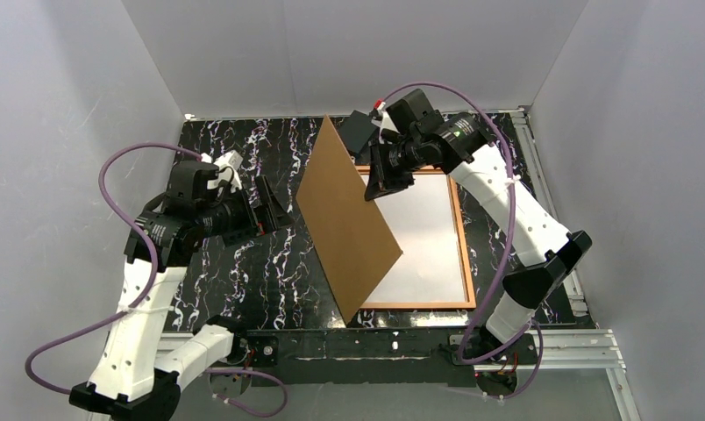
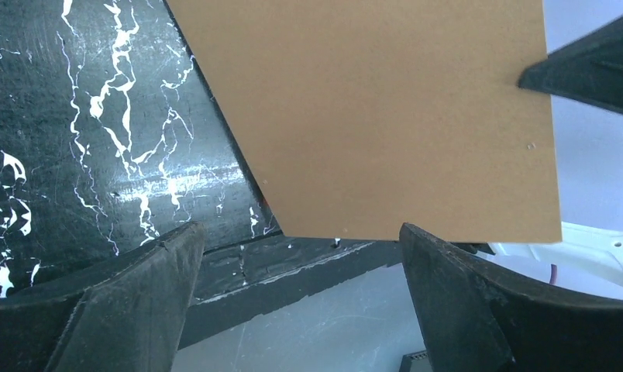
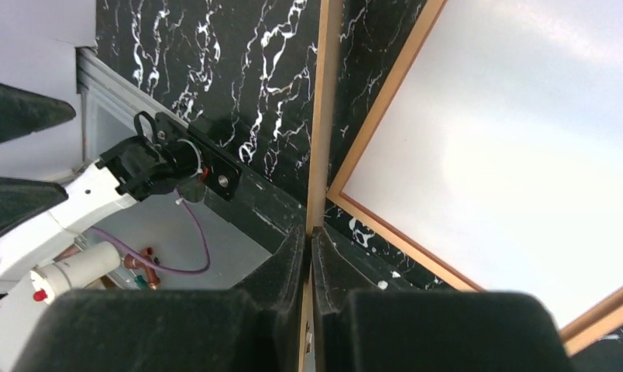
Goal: Put the photo into the frame
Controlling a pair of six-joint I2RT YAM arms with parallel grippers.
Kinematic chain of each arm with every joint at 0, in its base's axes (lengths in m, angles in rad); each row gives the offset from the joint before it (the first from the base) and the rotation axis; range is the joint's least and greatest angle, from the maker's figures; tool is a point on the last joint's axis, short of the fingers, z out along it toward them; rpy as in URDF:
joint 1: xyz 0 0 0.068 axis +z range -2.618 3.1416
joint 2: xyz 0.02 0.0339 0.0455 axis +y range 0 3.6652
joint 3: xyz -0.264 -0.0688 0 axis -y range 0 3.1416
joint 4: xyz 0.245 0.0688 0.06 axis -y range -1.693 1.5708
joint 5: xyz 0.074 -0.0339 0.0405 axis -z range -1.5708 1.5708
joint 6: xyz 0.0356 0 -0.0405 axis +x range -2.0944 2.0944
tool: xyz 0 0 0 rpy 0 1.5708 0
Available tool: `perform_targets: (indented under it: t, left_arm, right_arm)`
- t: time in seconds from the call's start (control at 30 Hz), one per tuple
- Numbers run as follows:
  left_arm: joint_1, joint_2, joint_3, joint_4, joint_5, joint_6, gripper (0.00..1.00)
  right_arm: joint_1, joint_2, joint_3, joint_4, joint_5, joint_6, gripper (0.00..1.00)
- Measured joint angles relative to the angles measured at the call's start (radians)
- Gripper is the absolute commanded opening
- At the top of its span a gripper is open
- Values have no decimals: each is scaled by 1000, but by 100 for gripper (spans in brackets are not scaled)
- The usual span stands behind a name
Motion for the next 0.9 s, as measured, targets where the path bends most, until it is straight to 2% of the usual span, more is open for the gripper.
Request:
perform_targets:
  t: [0.3,0.7,0.9]
  left_arm:
    - [-47,25,33,-29,-72,-39,98]
    - [-52,0,21,-20,-137,-168,98]
    - [-64,78,65,15,-118,-241,98]
  right_arm:
    - [147,72,215,-183,189,-8,1]
    - [327,67,226,-131,446,51,1]
    - [377,67,226,-117,509,66,1]
